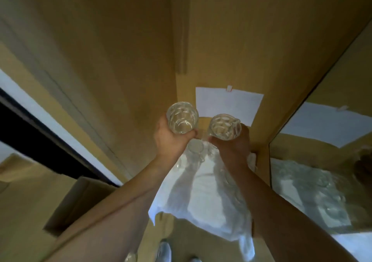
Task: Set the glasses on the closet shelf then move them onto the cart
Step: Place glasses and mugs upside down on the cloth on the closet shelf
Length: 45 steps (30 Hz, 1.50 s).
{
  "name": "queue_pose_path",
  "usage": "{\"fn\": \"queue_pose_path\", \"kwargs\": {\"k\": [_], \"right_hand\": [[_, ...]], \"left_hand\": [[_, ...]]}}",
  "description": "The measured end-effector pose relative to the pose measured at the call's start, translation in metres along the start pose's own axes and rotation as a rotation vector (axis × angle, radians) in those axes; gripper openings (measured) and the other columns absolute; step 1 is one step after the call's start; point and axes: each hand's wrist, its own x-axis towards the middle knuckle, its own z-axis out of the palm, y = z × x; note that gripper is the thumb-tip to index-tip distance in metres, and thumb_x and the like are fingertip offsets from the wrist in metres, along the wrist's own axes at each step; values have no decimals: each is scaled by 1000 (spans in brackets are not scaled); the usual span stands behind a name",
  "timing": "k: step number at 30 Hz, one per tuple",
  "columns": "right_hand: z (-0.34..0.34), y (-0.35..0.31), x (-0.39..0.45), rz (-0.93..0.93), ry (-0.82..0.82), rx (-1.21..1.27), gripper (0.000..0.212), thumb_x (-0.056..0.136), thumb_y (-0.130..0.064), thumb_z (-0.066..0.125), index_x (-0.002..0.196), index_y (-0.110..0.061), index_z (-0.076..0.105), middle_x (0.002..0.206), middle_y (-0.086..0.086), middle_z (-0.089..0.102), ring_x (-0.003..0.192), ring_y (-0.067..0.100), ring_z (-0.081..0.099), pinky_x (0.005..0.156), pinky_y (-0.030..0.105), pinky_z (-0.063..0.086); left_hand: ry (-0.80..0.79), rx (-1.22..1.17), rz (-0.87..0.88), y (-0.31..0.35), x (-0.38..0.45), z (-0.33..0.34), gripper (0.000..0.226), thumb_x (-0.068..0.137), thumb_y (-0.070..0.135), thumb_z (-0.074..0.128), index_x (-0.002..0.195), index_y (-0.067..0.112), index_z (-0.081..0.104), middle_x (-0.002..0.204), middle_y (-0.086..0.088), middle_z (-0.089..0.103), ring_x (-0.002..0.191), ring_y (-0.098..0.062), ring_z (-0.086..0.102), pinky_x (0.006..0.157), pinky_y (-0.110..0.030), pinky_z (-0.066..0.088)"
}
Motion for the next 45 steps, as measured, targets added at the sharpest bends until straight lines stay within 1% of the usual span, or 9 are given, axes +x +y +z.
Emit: {"fn": "queue_pose_path", "kwargs": {"k": [6,14,23,26,30,34,40,43,45], "right_hand": [[-24,-83,-19,-64,20,29,101,48,-41,92,136,-19,49,122,-3,63,112,17,63,98,38,54],[-42,-168,-77,-220,118,54,99,53,-49,93,136,-17,49,123,-5,64,111,13,63,95,35,54],[-71,-203,-176,-294,255,60,97,60,-42,95,139,-20,43,121,-7,56,111,13,55,91,25,44],[-84,-210,-202,-312,315,68,96,62,-37,95,140,-22,42,122,-9,55,111,11,55,90,22,42],[-103,-217,-230,-333,405,69,97,61,-39,95,141,-22,43,123,-9,54,113,11,54,93,24,44],[-126,-217,-250,-346,495,73,99,58,-45,96,140,-20,46,125,-6,59,114,14,58,99,30,49],[-171,-207,-267,-338,578,50,88,56,-47,97,128,-26,51,111,-9,61,102,12,62,87,25,50],[-204,-199,-271,-334,594,51,92,55,-46,97,132,-24,51,108,-13,60,99,6,61,85,19,47],[-227,-195,-275,-333,592,56,90,57,-40,98,132,-22,51,105,-14,59,93,1,59,80,13,44]], "left_hand": [[6,-67,174,70,0,-43,93,41,60,87,123,29,58,113,9,68,104,-14,66,92,-37,56],[-49,-190,357,129,-21,-103,74,52,38,97,112,40,53,102,19,65,100,-6,65,80,-7,42],[-139,-299,467,150,-59,-176,70,55,35,98,110,40,55,100,21,66,96,-3,66,77,-3,42],[-195,-330,465,154,-73,-189,74,56,38,97,118,32,57,107,16,66,100,-6,65,78,-6,42],[-259,-351,482,159,-95,-196,95,53,54,94,135,25,55,122,9,66,112,-11,62,93,-26,50],[-325,-388,489,169,-119,-195,98,57,50,95,141,23,52,129,8,62,120,-11,58,97,-26,46],[-435,-395,501,187,-159,-179,105,55,63,89,144,27,46,136,8,56,125,-15,53,104,-38,49],[-473,-391,512,201,-187,-163,97,60,57,91,142,27,47,130,12,55,118,-11,52,96,-32,46],[-497,-404,511,209,-206,-152,101,56,61,90,141,28,48,130,11,56,118,-12,53,99,-36,49]]}}
